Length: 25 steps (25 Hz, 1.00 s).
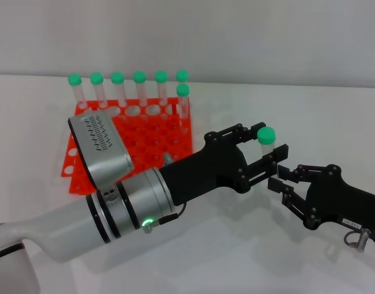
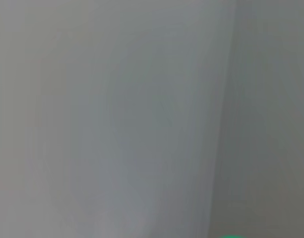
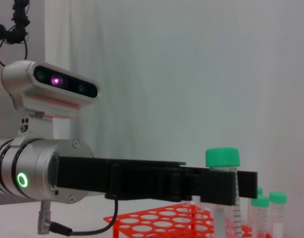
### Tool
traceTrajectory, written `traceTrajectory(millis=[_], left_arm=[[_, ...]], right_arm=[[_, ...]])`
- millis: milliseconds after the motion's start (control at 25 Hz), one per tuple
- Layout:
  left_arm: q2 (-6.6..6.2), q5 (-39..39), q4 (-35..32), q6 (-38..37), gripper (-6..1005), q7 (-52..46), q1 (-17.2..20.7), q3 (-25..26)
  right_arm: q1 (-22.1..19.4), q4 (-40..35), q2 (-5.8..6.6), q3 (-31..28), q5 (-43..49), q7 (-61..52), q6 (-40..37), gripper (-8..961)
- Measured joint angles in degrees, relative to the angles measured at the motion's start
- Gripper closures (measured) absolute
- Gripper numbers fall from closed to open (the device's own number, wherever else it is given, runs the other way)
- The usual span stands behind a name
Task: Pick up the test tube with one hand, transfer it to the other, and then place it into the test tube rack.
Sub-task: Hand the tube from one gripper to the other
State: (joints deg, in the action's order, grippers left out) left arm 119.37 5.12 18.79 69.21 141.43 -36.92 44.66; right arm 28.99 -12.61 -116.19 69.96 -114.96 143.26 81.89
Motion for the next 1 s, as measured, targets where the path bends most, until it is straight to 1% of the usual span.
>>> traceTrajectory(millis=[120,240,440,760,1000], left_arm=[[0.07,0.26,0.07,-0.03,286,0.13,0.00,0.04],[0.14,0.31,0.16,-0.07,534,0.46,0.01,0.07],[0.17,0.15,0.23,-0.11,762,1.29,0.10,0.06],[0.16,0.24,0.80,-0.18,768,1.38,0.51,0.09],[0.14,1.30,0.93,0.04,772,1.52,1.04,0.31]], right_arm=[[0.17,-0.02,0.00,0.42,0.00,0.32,-0.37,759],[0.33,-0.04,0.00,0.57,0.00,0.32,-0.53,759],[0.63,-0.06,0.10,1.09,-0.04,0.34,-0.58,760],[0.58,-0.15,0.32,1.51,-0.07,0.21,-0.78,675],[0.20,-0.29,0.47,1.28,0.03,-1.95,-1.23,612]])
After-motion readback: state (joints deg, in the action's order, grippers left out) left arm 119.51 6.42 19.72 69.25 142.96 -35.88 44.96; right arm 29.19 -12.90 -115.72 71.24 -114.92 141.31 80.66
